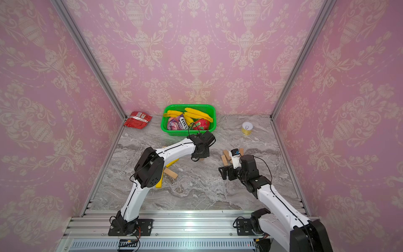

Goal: Assemble the letter k with building blocks
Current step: Adjust the building block at the center of the board.

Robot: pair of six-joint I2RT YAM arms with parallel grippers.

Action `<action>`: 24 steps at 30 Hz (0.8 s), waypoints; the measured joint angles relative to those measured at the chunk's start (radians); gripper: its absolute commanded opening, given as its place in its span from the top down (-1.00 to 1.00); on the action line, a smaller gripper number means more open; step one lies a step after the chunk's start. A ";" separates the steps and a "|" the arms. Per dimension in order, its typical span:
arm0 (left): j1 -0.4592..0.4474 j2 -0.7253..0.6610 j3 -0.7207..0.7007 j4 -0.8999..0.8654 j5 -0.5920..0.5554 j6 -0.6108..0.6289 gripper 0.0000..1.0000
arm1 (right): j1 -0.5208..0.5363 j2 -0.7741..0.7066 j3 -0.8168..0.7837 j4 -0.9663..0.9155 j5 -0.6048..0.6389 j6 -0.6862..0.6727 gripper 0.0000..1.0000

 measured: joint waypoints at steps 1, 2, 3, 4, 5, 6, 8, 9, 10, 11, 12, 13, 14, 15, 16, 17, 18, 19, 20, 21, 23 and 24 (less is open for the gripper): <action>0.000 0.000 0.000 0.000 0.000 0.000 0.73 | 0.000 0.000 0.001 0.000 0.000 0.000 -1.00; 0.000 0.000 0.000 0.000 0.001 0.000 0.72 | 0.000 0.001 0.001 0.000 0.000 0.000 -0.99; 0.000 0.000 0.000 0.000 0.002 0.000 0.72 | 0.000 0.001 0.001 0.000 0.000 0.000 -1.00; 0.000 0.000 0.000 0.000 0.003 0.000 0.72 | 0.000 0.001 0.002 0.000 0.000 0.000 -1.00; 0.000 0.000 0.000 0.000 0.004 0.000 0.72 | 0.000 0.001 0.001 0.000 0.000 0.000 -1.00; 0.000 0.000 0.000 0.000 0.004 0.000 0.71 | 0.000 0.001 0.002 0.000 0.000 0.000 -1.00; 0.002 0.000 0.000 0.000 0.006 0.000 0.70 | 0.000 0.001 0.001 0.000 -0.001 0.000 -1.00; 0.002 0.001 0.000 -0.001 0.008 0.001 0.70 | 0.000 0.001 0.002 0.001 -0.005 0.000 -1.00; 0.002 0.001 0.000 -0.002 0.012 0.003 0.69 | 0.000 0.001 0.001 0.003 -0.008 0.002 -1.00; 0.003 0.002 0.000 -0.003 0.017 0.004 0.69 | 0.000 0.001 0.001 0.007 -0.012 0.004 -1.00; 0.003 0.002 0.000 -0.003 0.019 0.004 0.69 | 0.000 0.002 0.001 0.013 -0.016 0.009 -1.00; 0.003 0.003 0.000 -0.003 0.023 0.005 0.68 | 0.000 0.003 -0.005 0.034 -0.016 0.014 -1.00; 0.003 0.004 0.000 -0.003 0.026 0.006 0.67 | 0.000 0.003 -0.024 0.075 -0.021 0.018 -0.99; 0.003 0.005 0.000 -0.003 0.026 0.007 0.66 | 0.000 0.002 -0.049 0.115 -0.025 0.022 -1.00; 0.003 0.006 0.000 -0.003 0.029 0.009 0.66 | 0.000 0.003 -0.066 0.119 -0.030 0.026 -1.00; 0.003 0.008 0.000 -0.003 0.031 0.012 0.65 | 0.000 0.001 -0.082 0.120 -0.032 0.030 -1.00; 0.003 0.010 0.000 -0.006 0.034 0.014 0.65 | 0.000 -0.004 -0.094 0.126 -0.032 0.034 -1.00; 0.003 0.011 0.000 -0.008 0.035 0.017 0.64 | 0.000 -0.016 -0.107 0.132 -0.034 0.035 -0.99; 0.004 0.013 0.000 -0.011 0.038 0.020 0.65 | 0.000 -0.029 -0.116 0.135 -0.034 0.037 -1.00; 0.004 0.014 0.000 -0.011 0.039 0.022 0.65 | 0.000 -0.040 -0.120 0.138 -0.034 0.038 -1.00; 0.004 0.016 0.000 -0.011 0.045 0.023 0.63 | 0.000 -0.060 -0.123 0.151 -0.034 0.038 -1.00; 0.004 0.017 0.000 -0.011 0.046 0.023 0.61 | 0.000 -0.063 -0.123 0.161 -0.034 0.038 -1.00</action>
